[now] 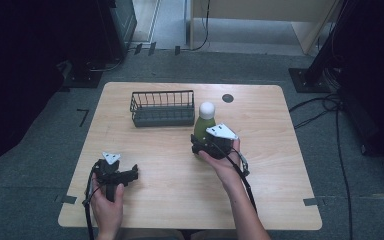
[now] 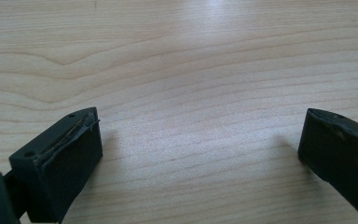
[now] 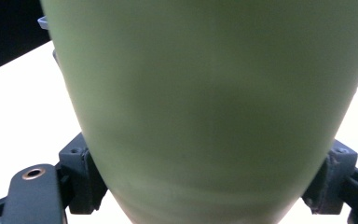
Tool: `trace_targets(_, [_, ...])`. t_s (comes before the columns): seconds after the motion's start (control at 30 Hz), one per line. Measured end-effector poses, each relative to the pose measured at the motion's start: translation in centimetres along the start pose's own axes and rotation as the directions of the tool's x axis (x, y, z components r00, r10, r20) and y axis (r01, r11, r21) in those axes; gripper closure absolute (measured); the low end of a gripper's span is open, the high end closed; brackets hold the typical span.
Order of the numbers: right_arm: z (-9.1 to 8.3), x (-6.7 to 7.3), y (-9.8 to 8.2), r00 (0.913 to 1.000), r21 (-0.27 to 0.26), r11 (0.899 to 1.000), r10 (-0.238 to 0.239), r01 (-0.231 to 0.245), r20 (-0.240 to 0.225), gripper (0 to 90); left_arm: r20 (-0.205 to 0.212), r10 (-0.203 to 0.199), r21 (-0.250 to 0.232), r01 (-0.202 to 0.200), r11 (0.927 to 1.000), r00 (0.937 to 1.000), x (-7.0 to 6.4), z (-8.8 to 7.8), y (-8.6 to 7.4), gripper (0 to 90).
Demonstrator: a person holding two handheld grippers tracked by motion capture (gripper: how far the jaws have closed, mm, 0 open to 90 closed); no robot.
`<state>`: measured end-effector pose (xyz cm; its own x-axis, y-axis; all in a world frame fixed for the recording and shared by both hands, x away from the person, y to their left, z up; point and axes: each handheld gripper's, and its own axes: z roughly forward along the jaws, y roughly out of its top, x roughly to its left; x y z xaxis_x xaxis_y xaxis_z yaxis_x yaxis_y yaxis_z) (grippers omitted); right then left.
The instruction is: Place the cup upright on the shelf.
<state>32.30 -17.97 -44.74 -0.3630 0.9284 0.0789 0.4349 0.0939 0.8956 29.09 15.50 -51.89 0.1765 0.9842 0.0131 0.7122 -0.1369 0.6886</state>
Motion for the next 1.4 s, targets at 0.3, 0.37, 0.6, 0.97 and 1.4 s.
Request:
trace_targets(0.3, [-0.1, 0.2, 0.0, 0.9998, -0.005, 1.0, -0.017, 0.017, 0.008, 19.7, 0.001, 0.0, 0.0, 0.0, 1.0, 1.0, 0.0, 0.0, 0.0, 0.1])
trace_targets(0.37, [-0.1, 0.3, 0.0, 0.9999, -0.008, 1.0, -0.013, 0.013, -0.003, 19.8, 0.001, 0.0, 0.0, 0.0, 1.0, 1.0, 0.0, 0.0, 0.0, 0.1])
trace_targets(0.6, [-0.1, 0.9, 0.9, 0.9993, -0.03, 0.999, -0.018, 0.017, -0.033, 19.8, 0.001, 0.001, -0.001, -0.001, 1.0, 1.0, 0.0, 0.0, 0.0, 0.1])
trace_targets(0.97, [0.3, 2.1, 3.8, 0.9964, -0.068, 0.997, -0.035, 0.03, -0.078, 19.9, 0.001, 0.0, -0.002, 0.0, 1.0, 1.0, 0.0, 0.0, 0.0, 0.1])
trace_targets(1.4, [1.9, 4.3, 8.9, 0.9913, -0.107, 0.991, -0.095, 0.085, -0.091, 19.9, 0.001, 0.0, -0.001, 0.0, 1.0, 1.0, 0.0, 0.0, 0.0, 0.1])
